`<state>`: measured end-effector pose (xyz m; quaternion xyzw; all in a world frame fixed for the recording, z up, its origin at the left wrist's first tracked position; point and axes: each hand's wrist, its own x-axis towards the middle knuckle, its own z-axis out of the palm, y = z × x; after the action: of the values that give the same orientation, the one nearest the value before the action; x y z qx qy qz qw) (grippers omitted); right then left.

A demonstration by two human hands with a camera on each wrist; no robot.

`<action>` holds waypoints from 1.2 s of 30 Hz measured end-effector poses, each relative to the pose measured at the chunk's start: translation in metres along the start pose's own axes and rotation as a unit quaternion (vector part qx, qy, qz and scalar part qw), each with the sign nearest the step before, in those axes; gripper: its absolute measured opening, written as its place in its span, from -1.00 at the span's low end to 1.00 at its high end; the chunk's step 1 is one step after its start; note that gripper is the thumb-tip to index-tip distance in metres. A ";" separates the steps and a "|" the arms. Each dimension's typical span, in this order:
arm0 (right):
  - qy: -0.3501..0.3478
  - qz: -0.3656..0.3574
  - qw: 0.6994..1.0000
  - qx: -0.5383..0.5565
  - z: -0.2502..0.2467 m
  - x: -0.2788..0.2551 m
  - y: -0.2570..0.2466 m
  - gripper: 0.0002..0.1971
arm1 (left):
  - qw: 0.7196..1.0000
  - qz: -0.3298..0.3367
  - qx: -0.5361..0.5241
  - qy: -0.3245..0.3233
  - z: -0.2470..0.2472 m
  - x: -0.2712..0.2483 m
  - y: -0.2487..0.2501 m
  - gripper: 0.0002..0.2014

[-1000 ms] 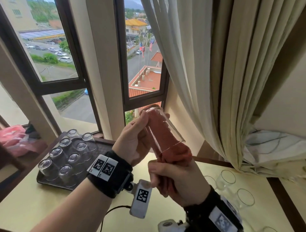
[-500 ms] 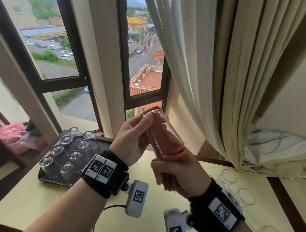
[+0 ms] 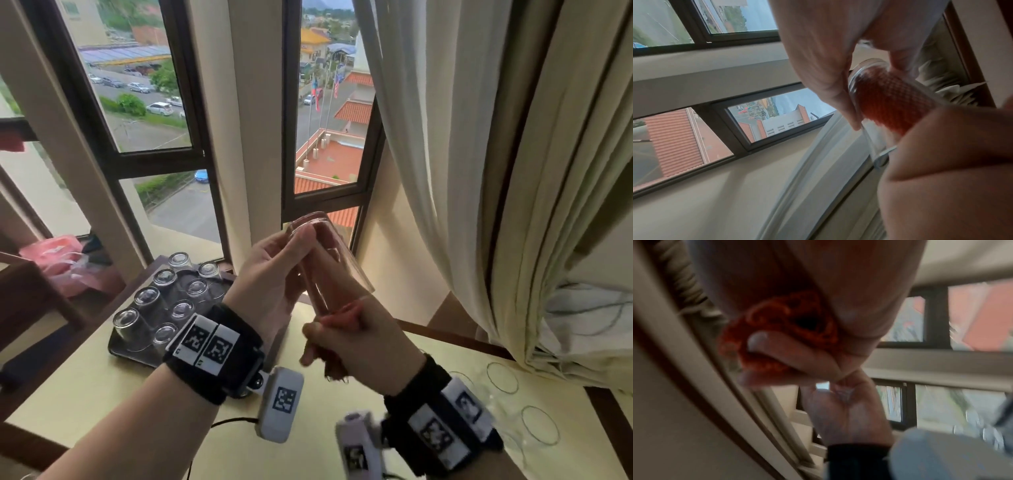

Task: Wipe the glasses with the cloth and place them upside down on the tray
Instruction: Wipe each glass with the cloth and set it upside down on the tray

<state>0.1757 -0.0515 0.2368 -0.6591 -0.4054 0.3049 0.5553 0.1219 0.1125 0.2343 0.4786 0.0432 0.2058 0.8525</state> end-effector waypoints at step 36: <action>0.074 0.075 0.940 -0.325 0.058 0.011 0.132 -0.89 | 0.773 -0.131 0.585 0.206 -0.274 0.092 -0.108 -0.45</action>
<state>0.1574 -0.0215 0.0966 -0.8530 -0.3892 0.1475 0.3150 0.1648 0.3176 0.0079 0.8210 0.3919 0.1210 0.3971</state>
